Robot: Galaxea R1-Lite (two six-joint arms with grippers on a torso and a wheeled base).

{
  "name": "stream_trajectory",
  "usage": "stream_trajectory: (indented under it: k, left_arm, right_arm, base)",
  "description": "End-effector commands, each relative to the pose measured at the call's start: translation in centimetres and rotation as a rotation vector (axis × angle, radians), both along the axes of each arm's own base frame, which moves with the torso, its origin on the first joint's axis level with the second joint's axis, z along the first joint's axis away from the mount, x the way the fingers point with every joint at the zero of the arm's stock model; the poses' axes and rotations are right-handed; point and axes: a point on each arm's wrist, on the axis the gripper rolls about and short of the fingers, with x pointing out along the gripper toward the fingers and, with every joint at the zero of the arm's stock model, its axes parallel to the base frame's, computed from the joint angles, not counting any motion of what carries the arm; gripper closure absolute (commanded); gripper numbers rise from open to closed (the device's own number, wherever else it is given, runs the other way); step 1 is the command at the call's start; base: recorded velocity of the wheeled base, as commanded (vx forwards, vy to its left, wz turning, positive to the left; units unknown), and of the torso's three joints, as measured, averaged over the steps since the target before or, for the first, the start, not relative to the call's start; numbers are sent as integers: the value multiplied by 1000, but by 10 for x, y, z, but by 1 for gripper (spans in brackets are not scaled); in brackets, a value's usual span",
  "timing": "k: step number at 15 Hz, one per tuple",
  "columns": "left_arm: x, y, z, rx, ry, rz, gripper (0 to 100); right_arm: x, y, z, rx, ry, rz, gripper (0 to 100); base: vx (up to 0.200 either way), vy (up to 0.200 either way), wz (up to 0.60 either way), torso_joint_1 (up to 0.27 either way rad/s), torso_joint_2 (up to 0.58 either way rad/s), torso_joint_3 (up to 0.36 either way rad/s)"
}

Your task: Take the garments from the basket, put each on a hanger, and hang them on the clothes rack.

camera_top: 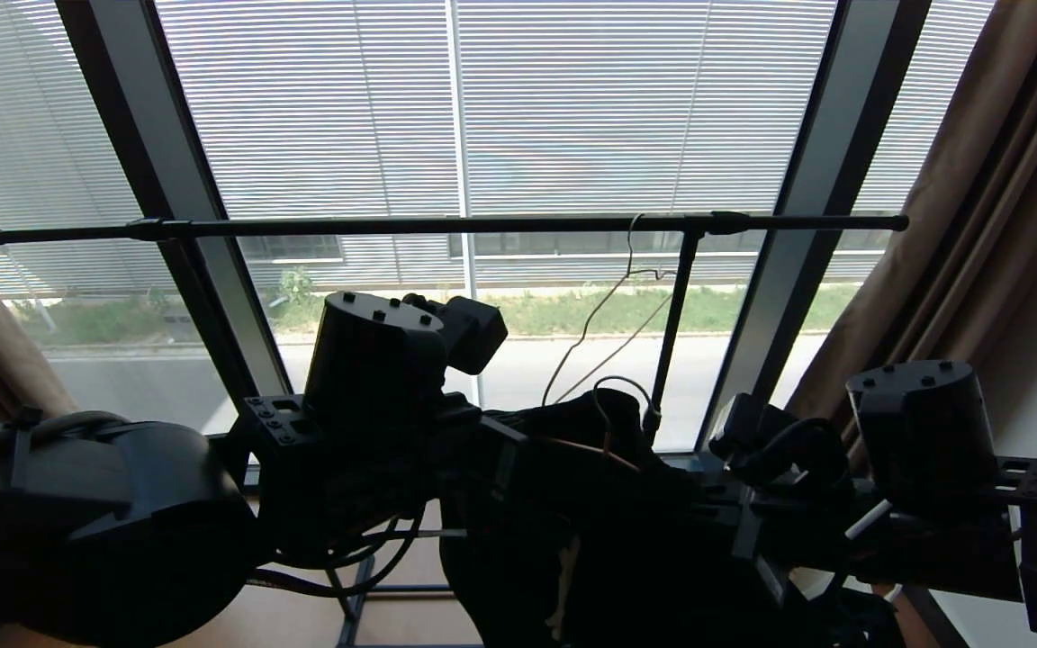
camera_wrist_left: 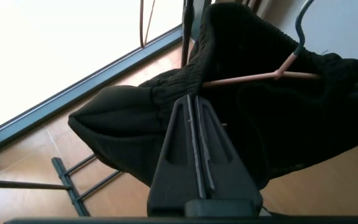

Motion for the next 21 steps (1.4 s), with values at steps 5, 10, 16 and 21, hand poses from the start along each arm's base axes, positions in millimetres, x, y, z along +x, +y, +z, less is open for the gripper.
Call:
stream_trajectory:
  k: [5,10,16,21]
  left_arm:
    - [-12,-12,3,2,-20,-23,100]
    - [-25,-10,13,-17,-45,-46,100]
    - [-28,-5,5,20,-30,-54,100]
    - [-27,-5,4,42,-49,-67,100]
  right_arm:
    - [-1,8,-7,105,-55,14,100]
    - [0,10,-5,181,-57,31,100]
    - [-1,10,2,288,-78,35,100]
    - [-2,10,3,301,-79,48,100]
  base:
    - [0,0,0,0,0,0]
    - [0,0,0,0,0,0]
    - [0,0,0,0,0,0]
    - [0,0,0,0,0,0]
